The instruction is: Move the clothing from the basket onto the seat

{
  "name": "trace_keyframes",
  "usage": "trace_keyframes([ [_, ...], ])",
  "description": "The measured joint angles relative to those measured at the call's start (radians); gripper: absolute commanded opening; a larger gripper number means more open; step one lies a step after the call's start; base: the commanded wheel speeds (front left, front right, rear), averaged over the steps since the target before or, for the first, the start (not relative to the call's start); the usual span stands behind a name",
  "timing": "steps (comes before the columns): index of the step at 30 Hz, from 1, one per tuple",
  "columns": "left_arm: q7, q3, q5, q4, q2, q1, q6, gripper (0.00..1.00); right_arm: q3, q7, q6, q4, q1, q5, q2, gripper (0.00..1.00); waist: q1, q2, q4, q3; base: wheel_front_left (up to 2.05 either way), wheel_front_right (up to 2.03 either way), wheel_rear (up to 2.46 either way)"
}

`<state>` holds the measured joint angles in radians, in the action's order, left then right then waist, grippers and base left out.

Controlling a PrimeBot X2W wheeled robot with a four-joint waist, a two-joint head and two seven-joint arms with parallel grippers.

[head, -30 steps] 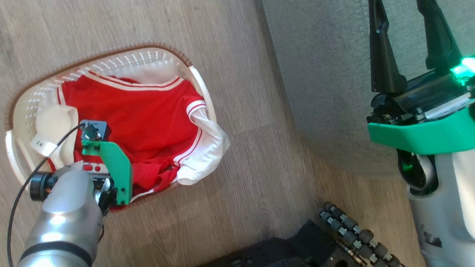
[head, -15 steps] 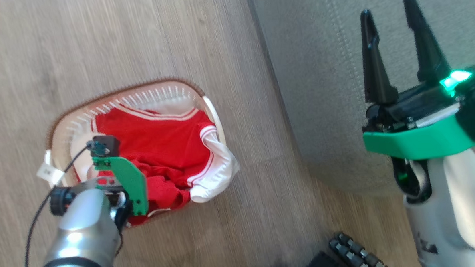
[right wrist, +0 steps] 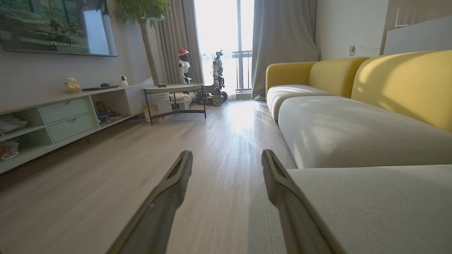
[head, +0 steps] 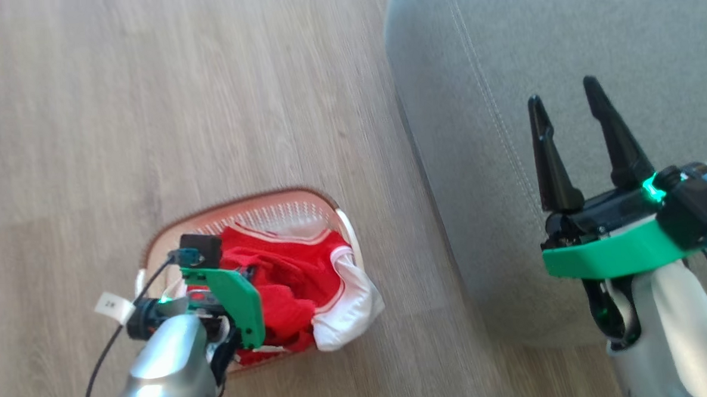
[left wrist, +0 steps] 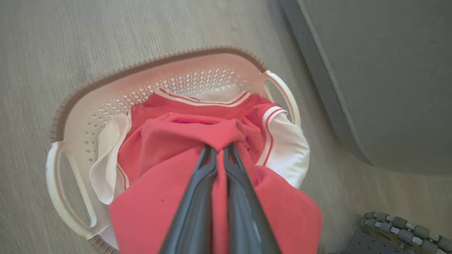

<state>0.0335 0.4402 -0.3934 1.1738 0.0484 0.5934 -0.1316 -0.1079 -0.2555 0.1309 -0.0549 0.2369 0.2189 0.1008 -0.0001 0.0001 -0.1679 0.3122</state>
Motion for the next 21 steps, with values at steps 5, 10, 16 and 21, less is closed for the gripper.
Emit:
trace_keyframes([
  [5, 0.045, 0.066, -0.058, -0.069, 0.006, -0.025, 0.000, 0.00, 0.000, 0.000, 0.000, 0.015, -0.042, 0.002, 0.007, 1.00, 0.0000, 0.0000, 0.029, -0.083, 0.00, 0.00, 0.00],
  [10, 0.091, 0.106, -0.112, -0.133, 0.021, -0.042, 0.000, 0.00, 0.000, 0.000, 0.000, 0.024, -0.072, 0.013, 0.018, 1.00, 0.0000, 0.0000, 0.057, -0.150, 0.00, 0.00, 0.00],
  [16, 0.140, 0.125, -0.140, -0.201, 0.056, -0.067, 0.000, 0.00, -0.001, 0.000, 0.000, 0.029, -0.109, 0.017, 0.024, 1.00, 0.0000, 0.0000, 0.080, -0.216, 0.00, 0.00, 0.00],
  [21, 0.174, 0.116, -0.142, -0.323, 0.080, -0.093, 0.021, 0.00, 0.000, 0.000, 0.000, 0.038, -0.139, 0.020, 0.027, 1.00, 0.0000, -0.0001, 0.090, -0.273, 0.00, 0.00, 0.00],
])
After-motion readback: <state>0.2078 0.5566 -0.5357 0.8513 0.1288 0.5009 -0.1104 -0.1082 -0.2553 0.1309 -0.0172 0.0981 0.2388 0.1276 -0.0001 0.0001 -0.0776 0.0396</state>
